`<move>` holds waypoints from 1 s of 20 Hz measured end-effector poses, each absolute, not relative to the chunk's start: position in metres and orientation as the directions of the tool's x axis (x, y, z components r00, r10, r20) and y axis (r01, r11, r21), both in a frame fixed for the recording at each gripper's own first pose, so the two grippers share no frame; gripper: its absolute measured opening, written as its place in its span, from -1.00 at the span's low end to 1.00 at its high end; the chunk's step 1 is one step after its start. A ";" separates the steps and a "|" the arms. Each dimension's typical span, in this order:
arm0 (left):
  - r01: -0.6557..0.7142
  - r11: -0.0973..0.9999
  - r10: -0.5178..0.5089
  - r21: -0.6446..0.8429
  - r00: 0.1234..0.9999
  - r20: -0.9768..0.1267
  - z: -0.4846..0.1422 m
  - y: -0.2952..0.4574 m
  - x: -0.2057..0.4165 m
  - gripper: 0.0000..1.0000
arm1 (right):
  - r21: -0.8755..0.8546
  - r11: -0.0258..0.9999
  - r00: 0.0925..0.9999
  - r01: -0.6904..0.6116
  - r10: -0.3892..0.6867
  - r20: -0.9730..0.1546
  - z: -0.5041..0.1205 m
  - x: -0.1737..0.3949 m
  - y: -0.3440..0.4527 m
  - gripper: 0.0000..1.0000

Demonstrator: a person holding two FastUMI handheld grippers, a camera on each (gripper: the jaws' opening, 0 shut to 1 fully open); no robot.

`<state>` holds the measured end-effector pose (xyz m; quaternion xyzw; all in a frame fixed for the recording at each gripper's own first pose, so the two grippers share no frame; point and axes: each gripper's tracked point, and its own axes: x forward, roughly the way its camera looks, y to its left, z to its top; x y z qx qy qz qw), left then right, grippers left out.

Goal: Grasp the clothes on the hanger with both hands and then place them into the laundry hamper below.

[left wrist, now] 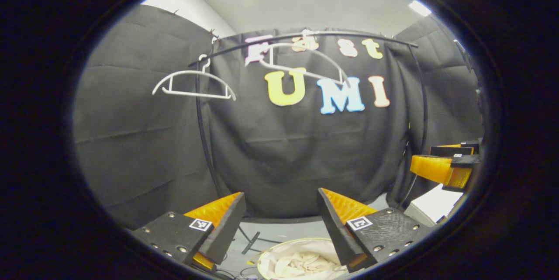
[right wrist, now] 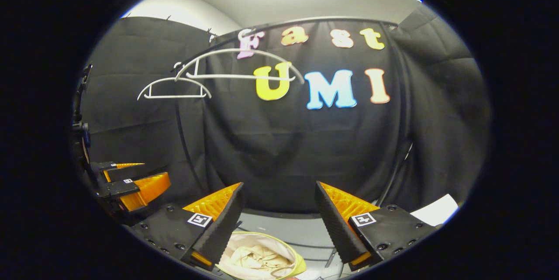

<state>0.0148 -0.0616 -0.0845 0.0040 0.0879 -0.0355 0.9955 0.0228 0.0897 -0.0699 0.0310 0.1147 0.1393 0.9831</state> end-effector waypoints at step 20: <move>0.076 0.997 -0.076 0.012 0.997 0.012 0.049 -0.081 -0.098 0.90 | 0.065 0.994 0.996 -0.088 0.089 -0.015 0.035 -0.071 -0.051 0.92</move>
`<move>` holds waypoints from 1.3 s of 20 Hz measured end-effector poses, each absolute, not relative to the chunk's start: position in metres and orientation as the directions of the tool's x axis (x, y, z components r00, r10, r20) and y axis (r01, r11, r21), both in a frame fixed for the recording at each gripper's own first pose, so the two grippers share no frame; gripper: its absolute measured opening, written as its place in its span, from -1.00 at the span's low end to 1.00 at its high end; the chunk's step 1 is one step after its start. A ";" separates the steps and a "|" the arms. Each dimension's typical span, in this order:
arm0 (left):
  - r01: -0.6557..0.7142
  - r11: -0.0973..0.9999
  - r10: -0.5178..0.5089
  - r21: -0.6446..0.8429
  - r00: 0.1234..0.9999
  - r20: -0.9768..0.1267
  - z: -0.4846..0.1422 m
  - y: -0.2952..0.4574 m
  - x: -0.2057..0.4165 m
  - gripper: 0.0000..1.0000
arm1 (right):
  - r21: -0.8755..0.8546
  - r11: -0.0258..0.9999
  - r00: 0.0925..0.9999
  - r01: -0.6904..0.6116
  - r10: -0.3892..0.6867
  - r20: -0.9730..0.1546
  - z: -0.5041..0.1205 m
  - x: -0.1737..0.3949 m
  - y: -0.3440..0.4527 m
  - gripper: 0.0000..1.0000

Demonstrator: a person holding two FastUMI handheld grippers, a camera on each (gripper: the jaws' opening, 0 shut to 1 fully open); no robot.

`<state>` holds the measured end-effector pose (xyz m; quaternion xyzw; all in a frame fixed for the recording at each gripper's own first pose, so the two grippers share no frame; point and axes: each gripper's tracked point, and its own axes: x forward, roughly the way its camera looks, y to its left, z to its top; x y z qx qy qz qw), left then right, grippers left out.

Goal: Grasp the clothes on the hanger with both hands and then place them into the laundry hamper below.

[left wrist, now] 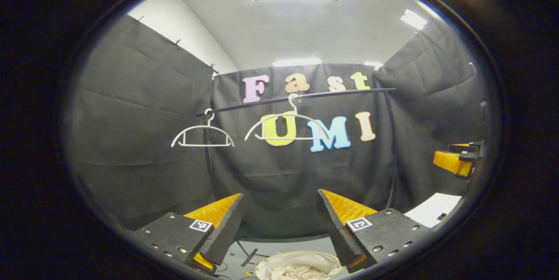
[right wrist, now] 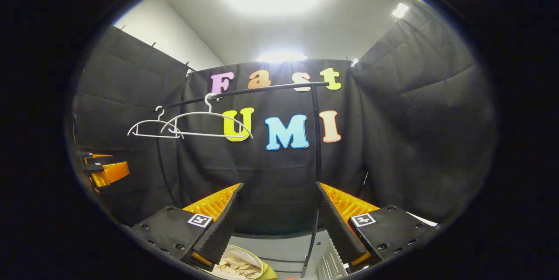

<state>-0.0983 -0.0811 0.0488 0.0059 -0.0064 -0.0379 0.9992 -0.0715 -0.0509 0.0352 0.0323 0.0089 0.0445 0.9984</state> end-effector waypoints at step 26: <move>0.024 0.999 -0.023 -0.025 0.999 0.024 0.041 -0.051 -0.116 0.91 | 0.020 0.988 0.988 -0.152 0.152 0.006 0.038 -0.080 -0.021 0.92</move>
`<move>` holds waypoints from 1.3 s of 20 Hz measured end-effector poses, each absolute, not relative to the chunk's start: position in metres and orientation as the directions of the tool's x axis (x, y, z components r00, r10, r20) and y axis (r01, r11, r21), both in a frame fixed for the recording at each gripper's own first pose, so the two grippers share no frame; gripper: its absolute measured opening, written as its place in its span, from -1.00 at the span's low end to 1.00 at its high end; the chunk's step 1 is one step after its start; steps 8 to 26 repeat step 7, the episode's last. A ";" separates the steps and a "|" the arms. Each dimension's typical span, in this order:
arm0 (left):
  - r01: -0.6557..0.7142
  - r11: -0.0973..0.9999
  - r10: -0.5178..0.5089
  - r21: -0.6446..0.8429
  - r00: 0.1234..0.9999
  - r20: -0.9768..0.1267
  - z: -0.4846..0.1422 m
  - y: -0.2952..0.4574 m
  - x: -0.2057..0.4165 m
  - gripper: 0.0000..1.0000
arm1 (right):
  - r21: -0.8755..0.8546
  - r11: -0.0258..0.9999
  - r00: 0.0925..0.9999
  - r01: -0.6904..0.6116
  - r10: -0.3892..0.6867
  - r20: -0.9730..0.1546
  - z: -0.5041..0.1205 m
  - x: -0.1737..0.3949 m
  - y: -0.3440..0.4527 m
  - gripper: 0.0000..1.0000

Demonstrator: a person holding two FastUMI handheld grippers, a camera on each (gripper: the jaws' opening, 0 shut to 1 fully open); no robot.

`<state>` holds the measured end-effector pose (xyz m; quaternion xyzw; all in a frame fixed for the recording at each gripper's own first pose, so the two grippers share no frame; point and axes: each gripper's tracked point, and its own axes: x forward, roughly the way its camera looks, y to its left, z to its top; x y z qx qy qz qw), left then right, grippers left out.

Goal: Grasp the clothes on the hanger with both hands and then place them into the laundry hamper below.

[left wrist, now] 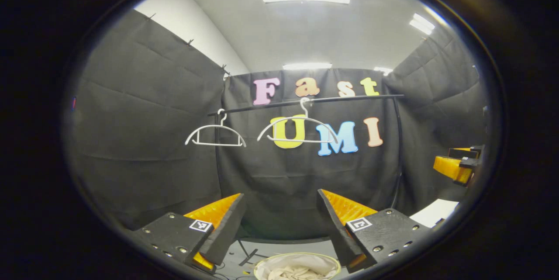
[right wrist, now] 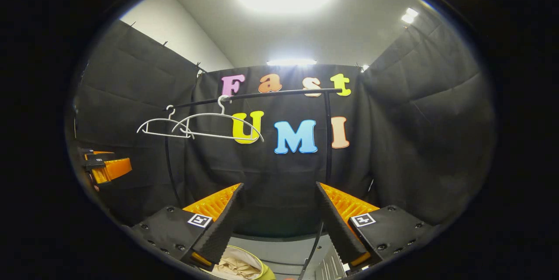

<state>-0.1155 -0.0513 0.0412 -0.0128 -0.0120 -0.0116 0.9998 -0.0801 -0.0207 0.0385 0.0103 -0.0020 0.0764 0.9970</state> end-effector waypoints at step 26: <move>0.020 1.000 -0.019 -0.002 0.999 0.026 0.041 -0.057 -0.112 0.90 | 0.031 0.988 0.988 -0.152 0.152 -0.005 0.030 -0.069 -0.019 0.92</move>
